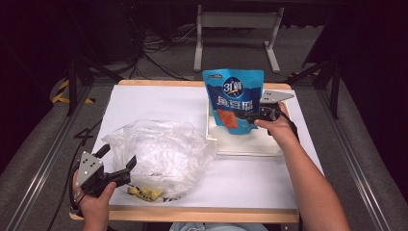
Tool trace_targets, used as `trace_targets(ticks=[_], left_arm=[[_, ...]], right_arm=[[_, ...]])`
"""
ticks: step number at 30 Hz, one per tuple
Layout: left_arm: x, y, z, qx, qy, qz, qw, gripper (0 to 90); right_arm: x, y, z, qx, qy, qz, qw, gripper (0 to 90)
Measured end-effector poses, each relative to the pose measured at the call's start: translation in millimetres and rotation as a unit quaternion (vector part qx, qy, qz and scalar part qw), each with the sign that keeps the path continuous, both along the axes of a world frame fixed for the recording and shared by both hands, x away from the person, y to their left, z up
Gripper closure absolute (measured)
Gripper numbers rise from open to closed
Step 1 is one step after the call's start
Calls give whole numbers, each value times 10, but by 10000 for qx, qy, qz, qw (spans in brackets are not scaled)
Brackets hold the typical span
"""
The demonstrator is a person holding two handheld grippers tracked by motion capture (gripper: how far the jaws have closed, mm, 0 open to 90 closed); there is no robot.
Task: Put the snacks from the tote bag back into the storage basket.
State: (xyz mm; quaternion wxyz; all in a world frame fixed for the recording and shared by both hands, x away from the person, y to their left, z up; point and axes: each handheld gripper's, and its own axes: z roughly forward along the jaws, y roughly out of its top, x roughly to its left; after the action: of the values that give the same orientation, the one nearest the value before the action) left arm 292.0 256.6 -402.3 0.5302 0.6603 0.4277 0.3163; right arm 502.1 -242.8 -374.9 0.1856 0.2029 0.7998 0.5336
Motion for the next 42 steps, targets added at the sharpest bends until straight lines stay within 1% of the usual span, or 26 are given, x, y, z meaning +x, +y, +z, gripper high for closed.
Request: trace_targets(ticks=[4,8,11,14,16,17,19,25,27,28,30,31,33,35,37,38,39,41,42], left_arm=[[0,0,1,-1,-4,3,10000,61],[-3,-4,1,3,8,-4,10000,61],[-2,-4,-2,-15,5,3,10000,61],[-2,-2,-1,-5,16,0,10000,61],[1,-5,-4,-24,-13,3,10000,61],[1,-7,-5,-20,-14,1,10000,61],[2,-7,-5,-10,-12,-6,10000,61],[1,-16,-7,-17,6,-3,10000,61],[0,-15,-6,-9,2,6,10000,61],[0,-14,-6,-13,8,1,10000,61],[1,-14,-8,-12,14,-2,10000,61],[2,-14,-9,-10,19,-4,10000,61],[3,-16,-10,-12,21,-7,10000,61],[3,-16,-10,-15,21,-12,10000,61],[1,-16,-8,-25,19,-13,10000,61],[1,-16,-8,-25,19,-13,10000,61],[0,-16,-7,-26,19,-16,10000,61],[1,-15,-8,-23,16,-13,10000,61],[2,-17,-9,-32,25,-14,10000,61]], right_arm=[[-9,-20,16,-71,25,-23,10000,506],[-3,-26,25,-76,62,-55,9999,494],[-1,-33,47,-142,87,-89,9998,483],[-9,-58,76,-259,101,-213,9994,474],[-7,-73,79,-506,153,-272,9982,466],[-10,-85,65,-564,184,-322,9977,465],[-13,-111,67,-572,228,-318,9976,464],[-24,-125,68,-599,226,-306,9975,462],[-24,-131,67,-601,243,-323,9974,440],[-27,-133,69,-612,246,-348,9972,415],[-39,-151,87,-660,207,-453,9966,361],[-45,-164,94,-649,208,-474,9965,350],[-73,-178,112,-708,175,-525,9960,336],[-92,-174,122,-749,144,-564,9955,334],[-127,-178,149,-851,53,-590,9946,333],[-127,-178,149,-851,53,-590,9946,333],[-141,-189,159,-862,47,-604,9944,333],[-163,-235,176,-985,-6,-657,9930,344],[-168,-257,181,-1003,-17,-657,9928,352]])
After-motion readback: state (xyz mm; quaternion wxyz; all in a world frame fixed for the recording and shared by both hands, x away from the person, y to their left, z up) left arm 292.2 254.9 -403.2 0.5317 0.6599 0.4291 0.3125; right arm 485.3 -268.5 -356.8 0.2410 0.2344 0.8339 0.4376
